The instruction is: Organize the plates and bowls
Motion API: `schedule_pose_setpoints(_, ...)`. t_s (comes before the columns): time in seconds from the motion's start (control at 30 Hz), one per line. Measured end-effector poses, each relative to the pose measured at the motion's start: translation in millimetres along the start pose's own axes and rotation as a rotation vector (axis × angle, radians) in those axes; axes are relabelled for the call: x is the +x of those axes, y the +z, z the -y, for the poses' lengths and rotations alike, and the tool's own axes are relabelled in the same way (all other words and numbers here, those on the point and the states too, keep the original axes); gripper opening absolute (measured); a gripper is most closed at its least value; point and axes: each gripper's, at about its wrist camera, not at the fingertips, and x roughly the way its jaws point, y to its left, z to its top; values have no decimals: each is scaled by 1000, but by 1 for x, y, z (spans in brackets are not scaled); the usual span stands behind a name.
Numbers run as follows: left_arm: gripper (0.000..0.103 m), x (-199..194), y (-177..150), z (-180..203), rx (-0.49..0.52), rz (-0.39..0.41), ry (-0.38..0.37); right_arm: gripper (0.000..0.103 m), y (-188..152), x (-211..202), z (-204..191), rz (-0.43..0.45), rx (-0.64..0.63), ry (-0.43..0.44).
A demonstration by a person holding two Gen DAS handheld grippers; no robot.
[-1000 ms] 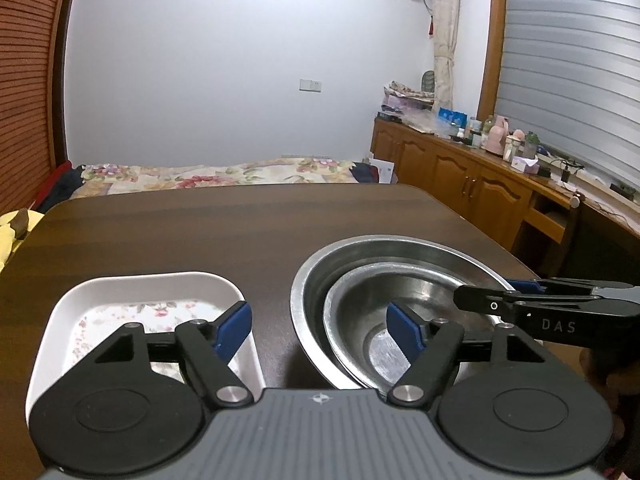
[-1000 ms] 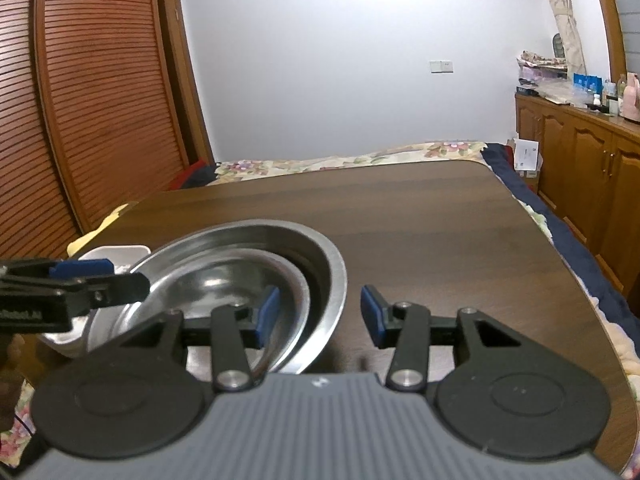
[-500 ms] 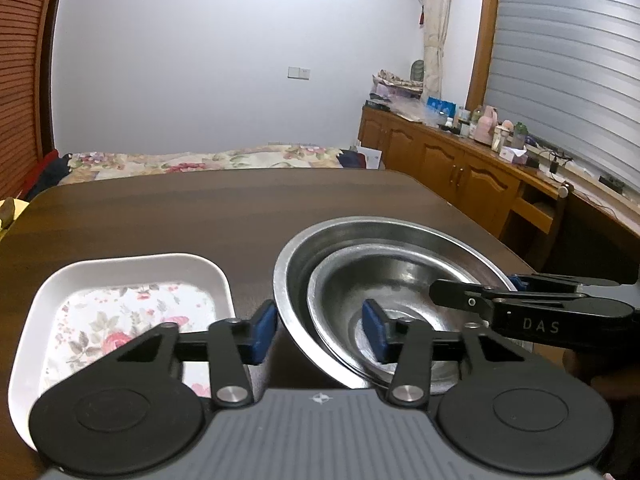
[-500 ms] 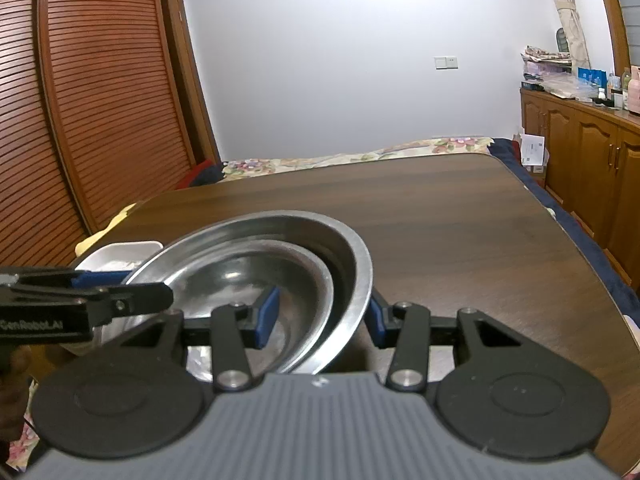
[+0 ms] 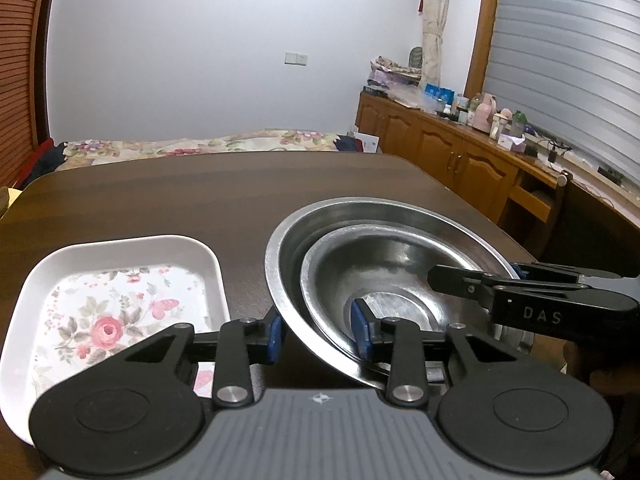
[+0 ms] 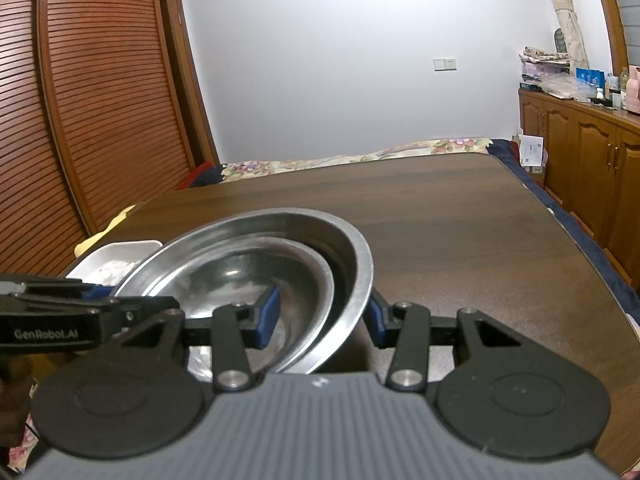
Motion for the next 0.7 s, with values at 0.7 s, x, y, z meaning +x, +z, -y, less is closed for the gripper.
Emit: schedule_pose_setpoints(0.7,32,-49,27,-23,3,103,13,28,25,-12,-18,49,14,68)
